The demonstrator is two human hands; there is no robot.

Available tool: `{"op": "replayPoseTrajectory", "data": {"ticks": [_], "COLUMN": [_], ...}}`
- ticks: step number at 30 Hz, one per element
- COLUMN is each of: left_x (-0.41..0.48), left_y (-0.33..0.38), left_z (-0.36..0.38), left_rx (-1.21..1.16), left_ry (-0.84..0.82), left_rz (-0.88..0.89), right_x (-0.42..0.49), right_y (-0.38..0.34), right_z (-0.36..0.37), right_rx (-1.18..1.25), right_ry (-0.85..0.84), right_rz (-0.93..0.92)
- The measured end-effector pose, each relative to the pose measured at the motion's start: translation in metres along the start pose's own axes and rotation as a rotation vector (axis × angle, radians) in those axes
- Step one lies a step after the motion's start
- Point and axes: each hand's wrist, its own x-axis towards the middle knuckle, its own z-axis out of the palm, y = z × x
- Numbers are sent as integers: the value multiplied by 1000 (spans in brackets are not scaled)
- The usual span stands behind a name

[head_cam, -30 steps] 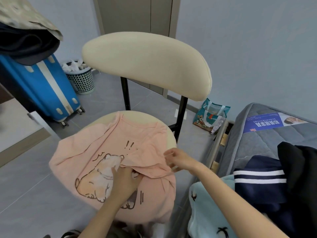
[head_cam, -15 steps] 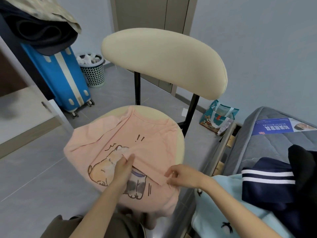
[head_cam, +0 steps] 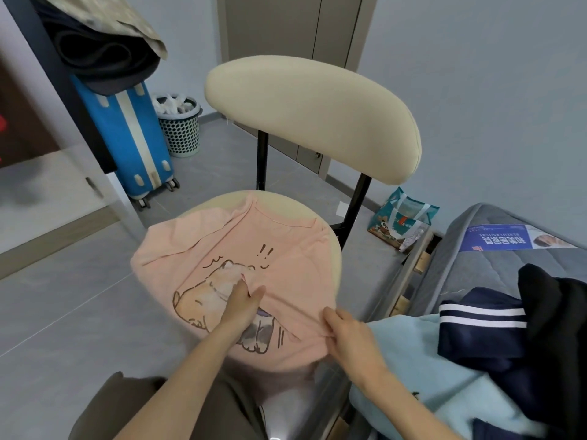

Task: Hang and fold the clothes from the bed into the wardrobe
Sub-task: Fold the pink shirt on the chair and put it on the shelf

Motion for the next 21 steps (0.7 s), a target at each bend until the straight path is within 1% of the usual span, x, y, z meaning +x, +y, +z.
{"op": "replayPoseTrajectory", "data": {"ticks": [2, 4, 5, 7, 10, 12, 14, 17, 21], "left_x": [0, 1, 0, -1, -1, 0, 2, 5, 14], "left_y": [-1, -3, -4, -4, 4, 8, 9, 7, -9], "left_z": [0, -2, -5, -13, -28, -41, -58, -86, -136], "left_rx": [-8, 20, 21, -52, -234, -256, -233, -124, 59], "left_ry": [52, 145, 193, 260, 319, 350, 381, 442, 509], "left_rz": [28, 66, 84, 105, 110, 142, 164, 168, 168], "right_x": [-7, -11, -12, -8, 8, 23, 39, 62, 100], "right_y": [-1, 0, 1, 1, -9, -22, -40, -65, -101], "right_z": [4, 3, 1, -9, -24, -32, -37, -41, -33], "right_rx": [31, 88, 107, 173, 276, 289, 291, 288, 273], "right_ry": [-117, -224, -225, -143, -44, -26, -23, -24, -111], "right_rz": [6, -24, -30, -21, -21, -74, -122, -164, -185]}}
